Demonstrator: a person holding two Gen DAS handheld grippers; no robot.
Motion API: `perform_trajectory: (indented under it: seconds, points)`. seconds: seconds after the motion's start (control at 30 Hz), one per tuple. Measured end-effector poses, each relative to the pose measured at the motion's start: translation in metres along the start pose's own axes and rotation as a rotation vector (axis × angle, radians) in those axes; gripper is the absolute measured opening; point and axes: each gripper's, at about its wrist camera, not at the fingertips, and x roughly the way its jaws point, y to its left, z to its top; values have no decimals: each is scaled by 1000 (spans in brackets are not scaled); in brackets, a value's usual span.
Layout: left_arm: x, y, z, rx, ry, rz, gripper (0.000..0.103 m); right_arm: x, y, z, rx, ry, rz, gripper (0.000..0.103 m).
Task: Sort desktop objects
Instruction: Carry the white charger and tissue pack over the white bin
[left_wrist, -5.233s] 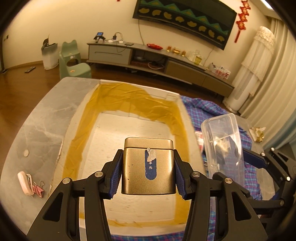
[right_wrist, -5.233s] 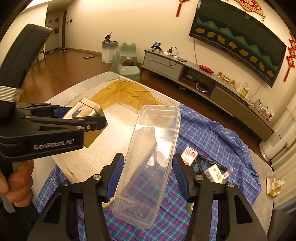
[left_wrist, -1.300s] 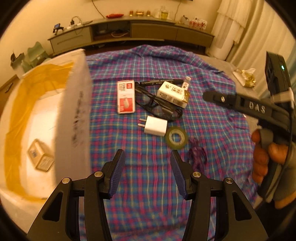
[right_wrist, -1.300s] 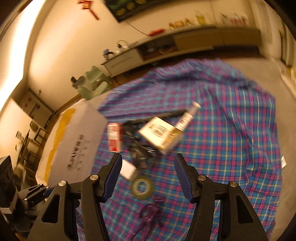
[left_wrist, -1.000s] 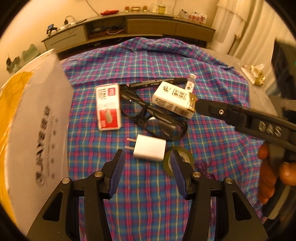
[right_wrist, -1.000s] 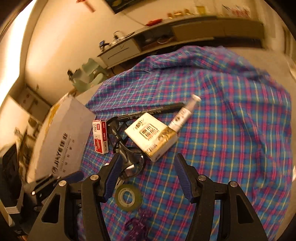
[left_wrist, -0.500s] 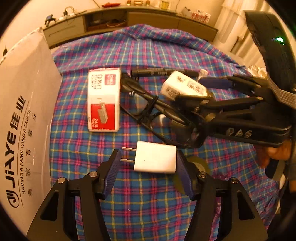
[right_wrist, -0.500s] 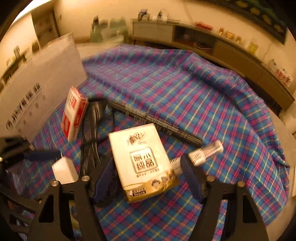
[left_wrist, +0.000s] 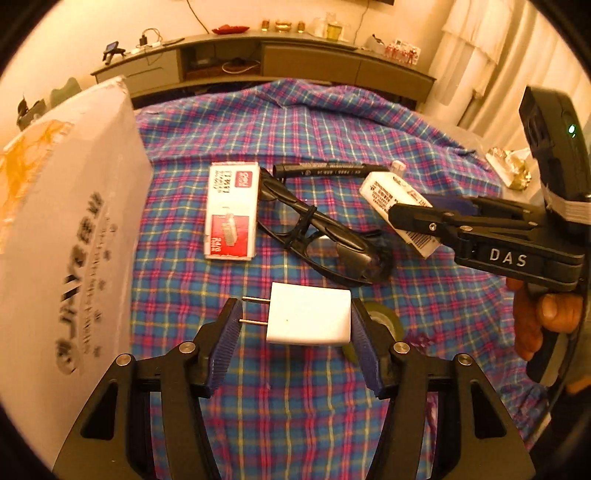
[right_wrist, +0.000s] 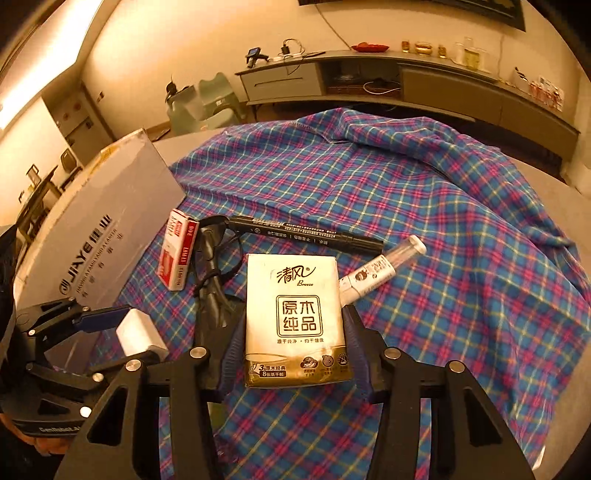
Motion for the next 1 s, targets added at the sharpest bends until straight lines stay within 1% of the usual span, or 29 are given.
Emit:
perform_trajectory:
  seconds: [0.2, 0.37, 0.5, 0.87, 1.0]
  points:
    - [-35, -6, -10, 19, -37, 31, 60, -23, 21, -12, 9, -47, -4, 52]
    - [-59, -7, -21, 18, -54, 41, 60, -43, 47, -28, 7, -93, -11, 52]
    - [-76, -8, -29, 27, -71, 71, 60, -59, 69, -45, 9, -125, -6, 52]
    - [-123, -1, -52, 51, -141, 114, 60, -84, 116, -80, -34, -173, -48, 52]
    - [-136, 2, -59, 57, -165, 125, 60, -95, 131, -89, -39, -189, -45, 52]
